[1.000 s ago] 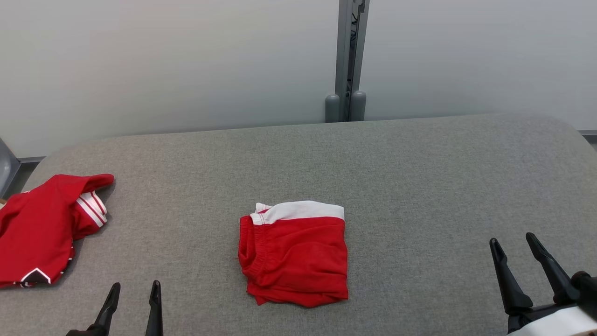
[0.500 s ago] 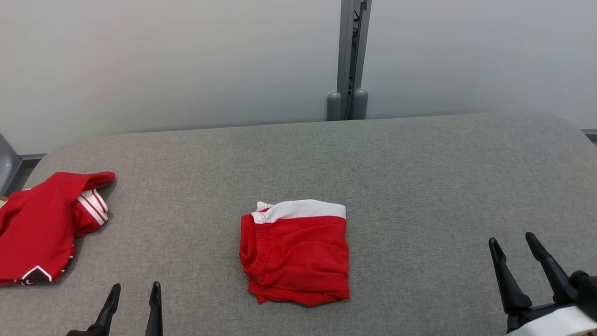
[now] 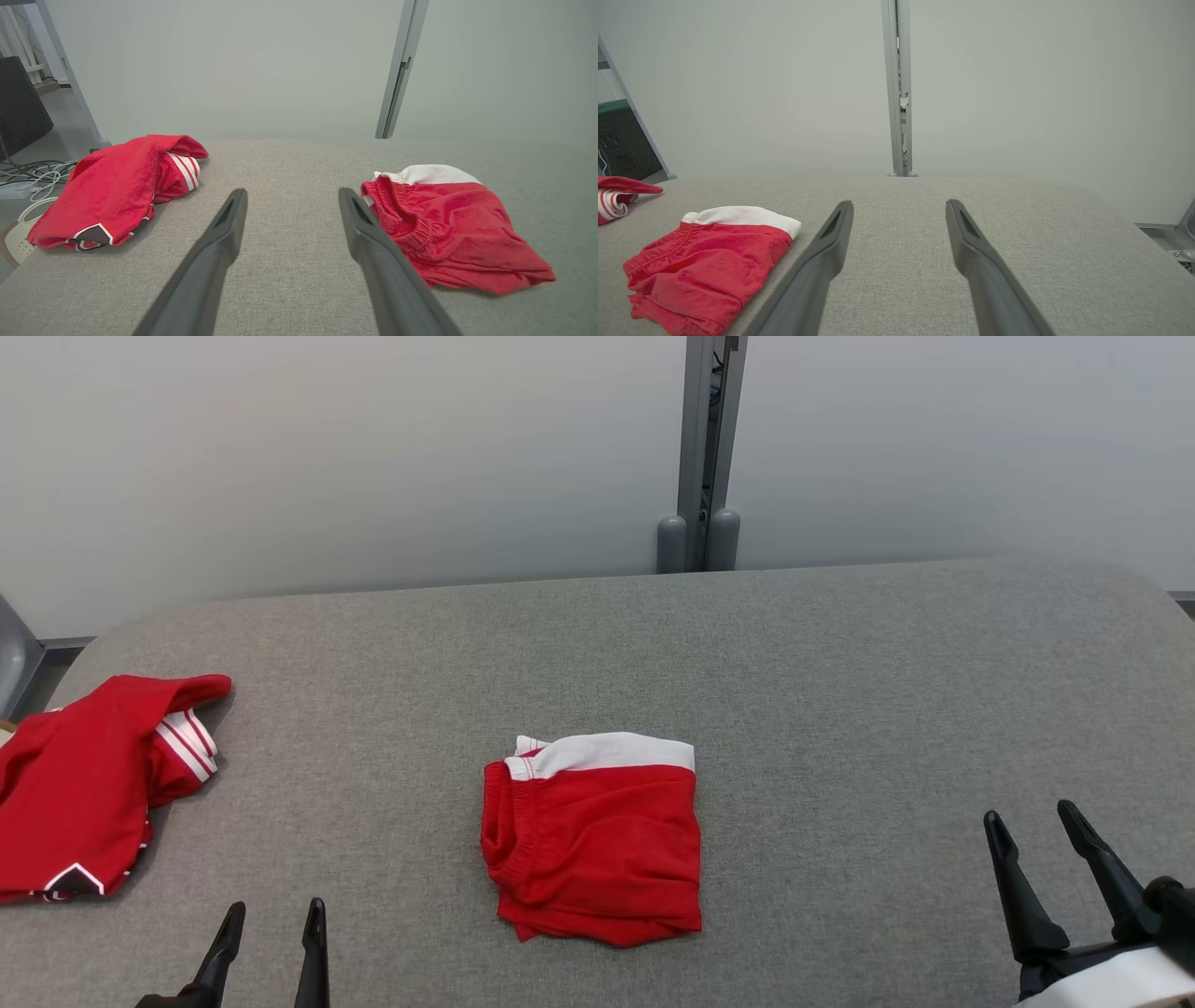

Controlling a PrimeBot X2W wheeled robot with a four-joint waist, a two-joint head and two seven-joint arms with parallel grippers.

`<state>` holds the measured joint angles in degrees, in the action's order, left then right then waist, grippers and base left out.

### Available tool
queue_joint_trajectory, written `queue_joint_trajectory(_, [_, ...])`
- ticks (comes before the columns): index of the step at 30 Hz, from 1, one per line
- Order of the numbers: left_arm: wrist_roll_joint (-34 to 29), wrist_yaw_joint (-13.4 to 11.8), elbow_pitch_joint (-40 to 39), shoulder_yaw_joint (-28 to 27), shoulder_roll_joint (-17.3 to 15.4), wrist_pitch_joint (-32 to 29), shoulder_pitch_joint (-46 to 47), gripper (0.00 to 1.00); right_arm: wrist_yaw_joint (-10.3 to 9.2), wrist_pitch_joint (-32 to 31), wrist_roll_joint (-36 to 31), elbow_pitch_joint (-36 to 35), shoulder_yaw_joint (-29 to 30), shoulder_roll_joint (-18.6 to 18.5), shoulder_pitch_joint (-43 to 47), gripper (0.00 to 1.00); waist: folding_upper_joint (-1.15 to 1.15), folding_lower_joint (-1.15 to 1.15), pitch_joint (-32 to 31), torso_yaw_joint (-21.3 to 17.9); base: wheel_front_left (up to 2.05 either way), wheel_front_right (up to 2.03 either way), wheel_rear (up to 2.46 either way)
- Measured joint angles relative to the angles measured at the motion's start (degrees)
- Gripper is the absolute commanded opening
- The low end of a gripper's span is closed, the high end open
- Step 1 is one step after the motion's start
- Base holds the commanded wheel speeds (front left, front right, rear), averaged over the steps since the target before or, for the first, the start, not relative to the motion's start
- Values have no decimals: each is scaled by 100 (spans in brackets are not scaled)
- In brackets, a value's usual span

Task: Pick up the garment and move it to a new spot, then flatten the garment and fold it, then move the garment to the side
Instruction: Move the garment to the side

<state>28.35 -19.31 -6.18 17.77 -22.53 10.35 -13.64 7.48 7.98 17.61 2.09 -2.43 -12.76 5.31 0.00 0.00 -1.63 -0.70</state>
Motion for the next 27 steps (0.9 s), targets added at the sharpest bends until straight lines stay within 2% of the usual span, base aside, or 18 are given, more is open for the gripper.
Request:
queue_joint_trajectory(7, [-2,14,-1,45,-13,0,122,100,0,1,-9,-5,80,8,3,100,0,0,64,73,0,0,0])
queue_joint_trajectory(14, [-37,151,-15,114,4,31,609,100,0,-100,-5,163,193,34,-193,100,0,0,278,425,0,0,0])
queue_joint_trajectory(27, [-56,524,511,372,378,271,1371,100,1,-261,248,1662,-678,94,-1106,100,0,0,854,1451,0,0,0])
